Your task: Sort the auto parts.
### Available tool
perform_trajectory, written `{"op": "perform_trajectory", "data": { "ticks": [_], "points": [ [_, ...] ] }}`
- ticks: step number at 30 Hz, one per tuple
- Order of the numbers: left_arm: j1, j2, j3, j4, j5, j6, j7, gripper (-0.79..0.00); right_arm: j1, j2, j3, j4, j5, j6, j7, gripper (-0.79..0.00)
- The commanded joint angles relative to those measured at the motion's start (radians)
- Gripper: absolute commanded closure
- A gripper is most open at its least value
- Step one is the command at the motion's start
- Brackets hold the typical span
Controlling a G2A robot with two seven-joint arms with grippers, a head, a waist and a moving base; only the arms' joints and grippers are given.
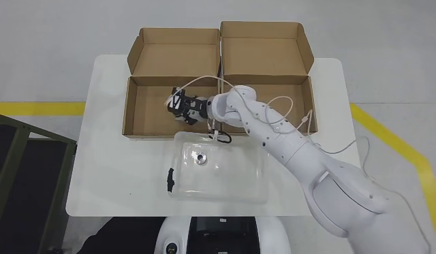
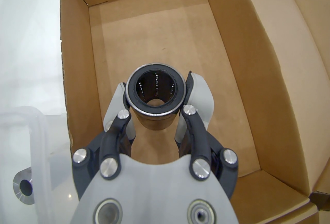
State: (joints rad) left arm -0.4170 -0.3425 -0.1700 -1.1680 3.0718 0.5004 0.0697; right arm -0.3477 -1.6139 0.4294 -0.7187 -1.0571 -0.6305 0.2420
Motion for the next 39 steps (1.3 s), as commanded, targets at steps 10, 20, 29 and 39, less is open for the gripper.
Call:
{"op": "perform_trajectory", "data": {
  "ticks": [10, 20, 29, 39],
  "points": [
    [0.000, 0.000, 0.000, 0.000, 0.000, 0.000, 0.000, -0.785, -0.001, 0.007, 0.042, -0.013, -0.040, -0.035, -0.036, -0.785],
    [0.000, 0.000, 0.000, 0.000, 0.000, 0.000, 0.000, -0.785, -0.059, 0.068, 0.129, -0.249, -0.091, -0.089, 0.016, -0.785],
    [0.000, 0.000, 0.000, 0.000, 0.000, 0.000, 0.000, -0.785, -0.265, 0.177, 0.303, -0.669, -0.145, -0.141, 0.193, -0.785],
    [0.000, 0.000, 0.000, 0.000, 0.000, 0.000, 0.000, -0.785, -0.520, 0.264, 0.472, -1.005, -0.183, -0.235, 0.336, -0.785]
  ]
}}
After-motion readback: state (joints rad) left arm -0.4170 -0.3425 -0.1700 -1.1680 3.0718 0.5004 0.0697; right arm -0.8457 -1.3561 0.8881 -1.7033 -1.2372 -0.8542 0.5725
